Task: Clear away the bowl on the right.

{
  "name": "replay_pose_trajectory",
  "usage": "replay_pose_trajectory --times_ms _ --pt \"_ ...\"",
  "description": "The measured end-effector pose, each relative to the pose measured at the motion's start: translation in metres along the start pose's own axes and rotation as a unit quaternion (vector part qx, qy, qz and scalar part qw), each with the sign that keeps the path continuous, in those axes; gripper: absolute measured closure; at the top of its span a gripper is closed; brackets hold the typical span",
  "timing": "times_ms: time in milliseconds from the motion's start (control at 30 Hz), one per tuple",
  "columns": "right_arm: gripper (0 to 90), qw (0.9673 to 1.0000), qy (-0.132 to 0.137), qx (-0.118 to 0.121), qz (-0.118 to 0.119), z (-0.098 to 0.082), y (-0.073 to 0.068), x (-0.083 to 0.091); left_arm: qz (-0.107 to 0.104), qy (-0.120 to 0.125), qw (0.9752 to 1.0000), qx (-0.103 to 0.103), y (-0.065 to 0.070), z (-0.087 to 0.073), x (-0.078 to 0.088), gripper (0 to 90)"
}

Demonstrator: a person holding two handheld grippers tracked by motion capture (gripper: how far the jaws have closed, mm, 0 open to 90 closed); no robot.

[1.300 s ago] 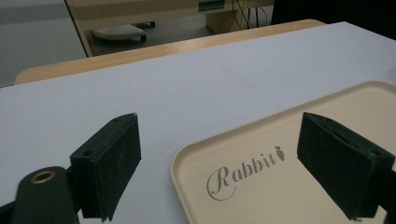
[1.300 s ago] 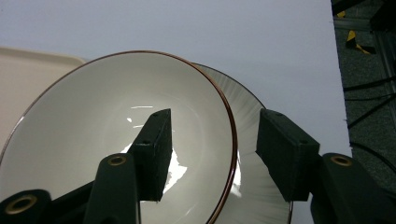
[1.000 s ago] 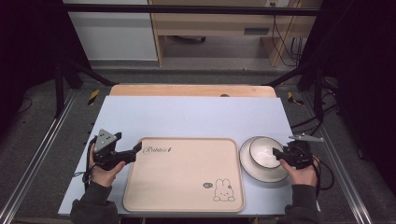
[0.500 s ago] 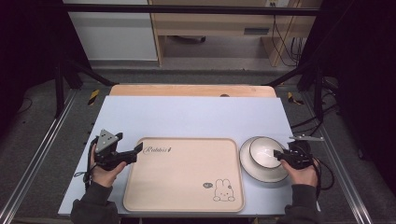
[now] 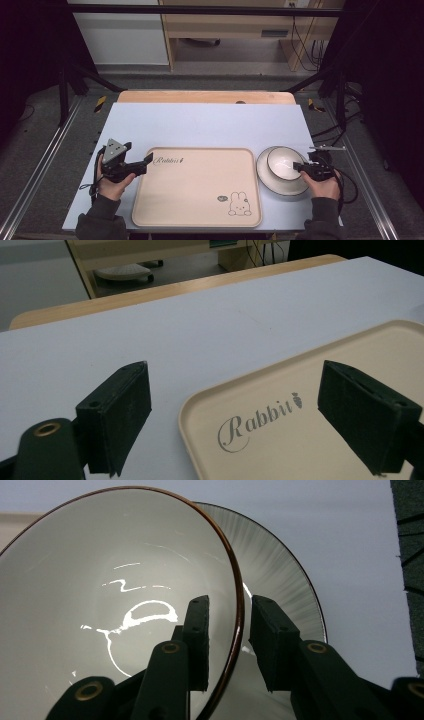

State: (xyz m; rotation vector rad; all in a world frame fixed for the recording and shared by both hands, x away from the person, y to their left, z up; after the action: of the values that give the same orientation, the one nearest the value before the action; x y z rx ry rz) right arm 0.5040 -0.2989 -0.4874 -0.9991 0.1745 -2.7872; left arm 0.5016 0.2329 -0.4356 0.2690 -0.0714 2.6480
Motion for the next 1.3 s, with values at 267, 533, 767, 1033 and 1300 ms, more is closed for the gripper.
replay_pose_trajectory --times_ms 267,533,767,1033,1300 --pt "72.5 0.9996 -0.009 -0.026 0.011 -0.001 -0.0003 -0.0024 0.002 -0.004 1.0 0.007 -0.0031 -0.0026 -0.0016 13.5" --pt "76.1 0.9993 -0.021 -0.032 0.006 -0.0028 -0.0012 -0.0058 0.0 -0.003 1.0 0.002 -0.0009 -0.002 -0.0014 13.6" --pt "77.3 0.999 -0.019 -0.039 0.008 -0.0022 0.0004 -0.0064 0.0 -0.003 1.0 0.001 -0.001 -0.0012 -0.0008 13.7" --pt "79.1 0.9984 -0.02 -0.053 0.005 -0.0008 0.0004 -0.0057 0.001 -0.003 1.0 0.0 -0.0002 -0.0014 -0.0012 13.6" --pt "81.2 0.9986 -0.014 -0.051 0.003 0.0011 0.001 -0.0045 0.003 -0.004 1.0 -0.001 -0.0003 -0.0015 -0.0015 13.7"
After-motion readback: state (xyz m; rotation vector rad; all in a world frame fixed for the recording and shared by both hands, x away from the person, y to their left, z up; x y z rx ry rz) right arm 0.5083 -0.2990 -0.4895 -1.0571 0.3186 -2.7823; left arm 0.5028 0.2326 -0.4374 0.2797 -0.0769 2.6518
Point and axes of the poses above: each handheld gripper's, and its own axes: x roughly backward along the jaws, z roughly out of its top, y roughly to its right, the point moved 6 cm from there along -x, roughly forward along the jaws, and after that the axes turned 13 degrees about y, right-handed, at the moved point
